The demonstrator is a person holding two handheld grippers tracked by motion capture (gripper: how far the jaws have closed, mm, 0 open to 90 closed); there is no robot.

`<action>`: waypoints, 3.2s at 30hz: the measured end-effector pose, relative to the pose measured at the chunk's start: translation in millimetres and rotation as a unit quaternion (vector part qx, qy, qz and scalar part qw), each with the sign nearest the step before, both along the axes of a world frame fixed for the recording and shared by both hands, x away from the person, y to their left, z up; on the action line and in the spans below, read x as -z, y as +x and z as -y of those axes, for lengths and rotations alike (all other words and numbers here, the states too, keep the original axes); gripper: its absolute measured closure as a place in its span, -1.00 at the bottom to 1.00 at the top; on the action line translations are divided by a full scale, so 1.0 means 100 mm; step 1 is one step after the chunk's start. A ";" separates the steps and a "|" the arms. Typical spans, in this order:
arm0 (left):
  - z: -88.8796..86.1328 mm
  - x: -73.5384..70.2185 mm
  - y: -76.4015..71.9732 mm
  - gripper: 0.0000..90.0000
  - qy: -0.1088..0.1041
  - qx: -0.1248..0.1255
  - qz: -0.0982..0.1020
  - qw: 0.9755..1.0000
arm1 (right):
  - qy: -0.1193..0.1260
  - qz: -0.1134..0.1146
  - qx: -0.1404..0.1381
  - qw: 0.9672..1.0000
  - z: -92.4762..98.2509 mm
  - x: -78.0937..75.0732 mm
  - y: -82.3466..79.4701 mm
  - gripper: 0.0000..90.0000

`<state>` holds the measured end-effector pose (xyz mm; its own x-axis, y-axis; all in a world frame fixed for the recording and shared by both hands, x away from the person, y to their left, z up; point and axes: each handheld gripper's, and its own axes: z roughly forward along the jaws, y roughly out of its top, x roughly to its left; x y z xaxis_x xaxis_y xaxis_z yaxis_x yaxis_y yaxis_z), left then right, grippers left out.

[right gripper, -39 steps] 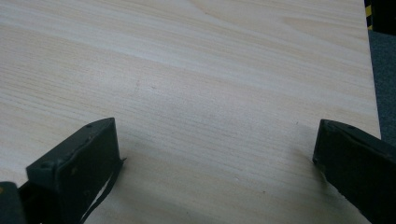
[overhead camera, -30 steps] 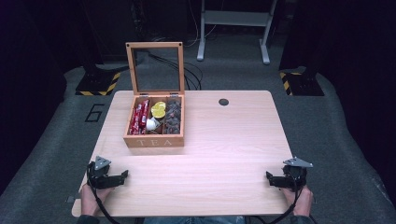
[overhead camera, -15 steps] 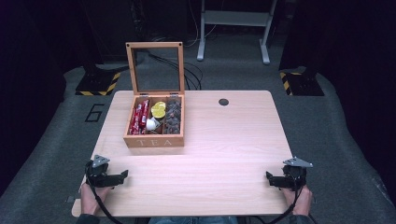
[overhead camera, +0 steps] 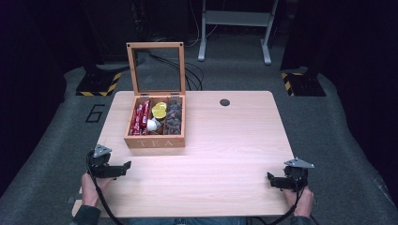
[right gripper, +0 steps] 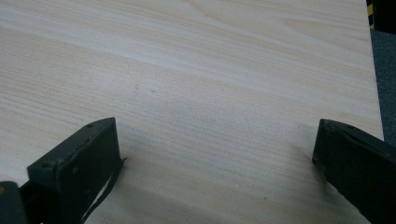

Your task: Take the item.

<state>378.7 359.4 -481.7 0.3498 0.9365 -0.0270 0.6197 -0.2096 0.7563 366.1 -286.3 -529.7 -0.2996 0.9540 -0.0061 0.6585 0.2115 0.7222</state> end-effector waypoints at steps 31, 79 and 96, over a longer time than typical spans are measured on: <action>0.32 -0.60 0.63 -0.84 0.004 0.052 0.026 0.998 | -0.004 0.001 0.002 1.000 -0.01 0.00 0.00 -1.00; 0.96 -0.63 1.74 -0.81 -0.007 0.084 -0.016 0.996 | -0.007 0.004 0.000 1.000 -0.01 0.00 -0.01 -0.99; 1.11 -0.44 1.96 -0.55 0.026 0.067 -0.036 0.997 | -0.007 0.004 0.001 1.000 -0.01 0.00 -0.01 -0.99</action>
